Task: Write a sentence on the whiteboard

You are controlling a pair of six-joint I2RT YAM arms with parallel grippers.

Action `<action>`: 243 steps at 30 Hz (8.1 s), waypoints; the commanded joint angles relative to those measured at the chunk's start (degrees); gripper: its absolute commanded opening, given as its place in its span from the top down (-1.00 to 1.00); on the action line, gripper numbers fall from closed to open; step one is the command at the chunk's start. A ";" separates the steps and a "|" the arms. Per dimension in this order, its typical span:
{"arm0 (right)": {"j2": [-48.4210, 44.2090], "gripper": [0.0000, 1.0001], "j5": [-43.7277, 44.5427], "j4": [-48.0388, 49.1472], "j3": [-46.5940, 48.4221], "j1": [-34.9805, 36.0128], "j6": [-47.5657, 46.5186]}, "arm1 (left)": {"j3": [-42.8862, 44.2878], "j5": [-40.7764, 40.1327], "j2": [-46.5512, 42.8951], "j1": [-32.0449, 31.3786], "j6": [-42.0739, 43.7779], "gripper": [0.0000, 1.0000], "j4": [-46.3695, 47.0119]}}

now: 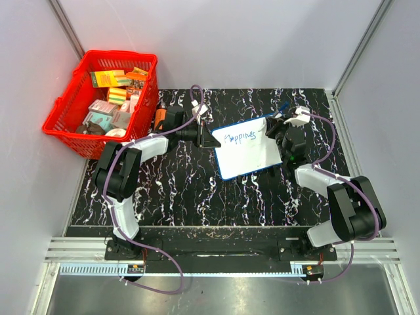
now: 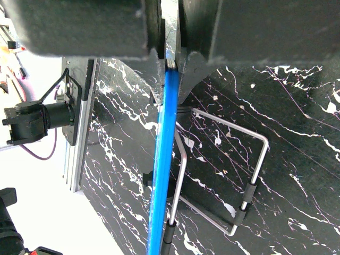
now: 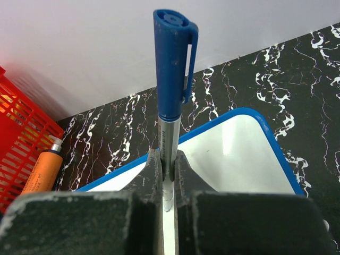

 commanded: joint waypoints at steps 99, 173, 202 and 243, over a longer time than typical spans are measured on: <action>-2.12 1.00 3.00 17.50 -6.43 18.49 -19.37 | 13.19 -12.51 10.01 0.07 12.47 1.00 -26.08; 7.02 1.00 -2.27 8.46 -4.05 18.49 -15.95 | 16.54 -12.60 11.33 0.51 14.94 1.00 -30.40; 1.92 1.00 -2.98 11.53 -4.14 19.02 -14.37 | 15.40 -13.13 10.80 0.51 14.85 1.00 -29.87; 3.25 1.00 5.37 8.98 -3.17 19.02 -13.75 | 14.17 -13.04 10.28 0.42 14.59 1.00 -28.64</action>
